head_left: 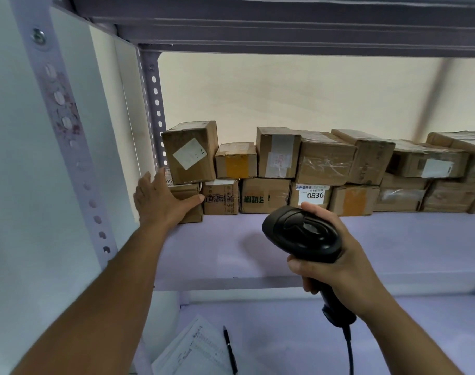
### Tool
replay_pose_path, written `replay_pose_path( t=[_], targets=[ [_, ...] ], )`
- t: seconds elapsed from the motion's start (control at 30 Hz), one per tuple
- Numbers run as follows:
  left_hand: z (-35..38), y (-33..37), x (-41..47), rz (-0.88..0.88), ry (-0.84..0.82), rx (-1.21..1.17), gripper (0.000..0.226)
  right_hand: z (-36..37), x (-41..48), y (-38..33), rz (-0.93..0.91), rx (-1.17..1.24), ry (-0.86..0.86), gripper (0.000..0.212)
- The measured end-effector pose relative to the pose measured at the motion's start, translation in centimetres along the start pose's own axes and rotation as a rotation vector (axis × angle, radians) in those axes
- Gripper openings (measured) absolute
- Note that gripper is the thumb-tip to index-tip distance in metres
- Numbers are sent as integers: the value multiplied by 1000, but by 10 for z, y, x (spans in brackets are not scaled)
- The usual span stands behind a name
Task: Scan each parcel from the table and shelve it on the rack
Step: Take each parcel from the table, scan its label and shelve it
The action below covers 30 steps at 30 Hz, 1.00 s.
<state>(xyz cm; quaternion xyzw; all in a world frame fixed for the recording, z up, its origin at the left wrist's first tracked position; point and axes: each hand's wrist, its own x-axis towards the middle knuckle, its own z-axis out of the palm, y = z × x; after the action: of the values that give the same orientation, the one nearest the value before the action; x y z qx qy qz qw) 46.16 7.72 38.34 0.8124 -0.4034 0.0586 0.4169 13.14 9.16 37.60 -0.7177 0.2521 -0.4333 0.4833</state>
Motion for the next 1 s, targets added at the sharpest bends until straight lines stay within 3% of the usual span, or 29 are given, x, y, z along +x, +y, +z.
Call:
replay_pose_path(
  t=[0.23, 0.47, 0.67, 1.0],
  targets=[
    [-10, 10, -43, 74, 79, -50, 104, -11, -15, -4, -15, 14, 13, 84],
    [-4, 47, -147, 280, 164, -89, 79, -45, -61, -4, 3, 53, 39, 84],
    [40, 102, -243, 359, -6, -222, 68, -93, -125, 2, 74, 44, 105, 86],
    [124, 221, -371, 474, -290, -244, 66, -225, -245, -1, 133, -7, 320, 85]
  ],
)
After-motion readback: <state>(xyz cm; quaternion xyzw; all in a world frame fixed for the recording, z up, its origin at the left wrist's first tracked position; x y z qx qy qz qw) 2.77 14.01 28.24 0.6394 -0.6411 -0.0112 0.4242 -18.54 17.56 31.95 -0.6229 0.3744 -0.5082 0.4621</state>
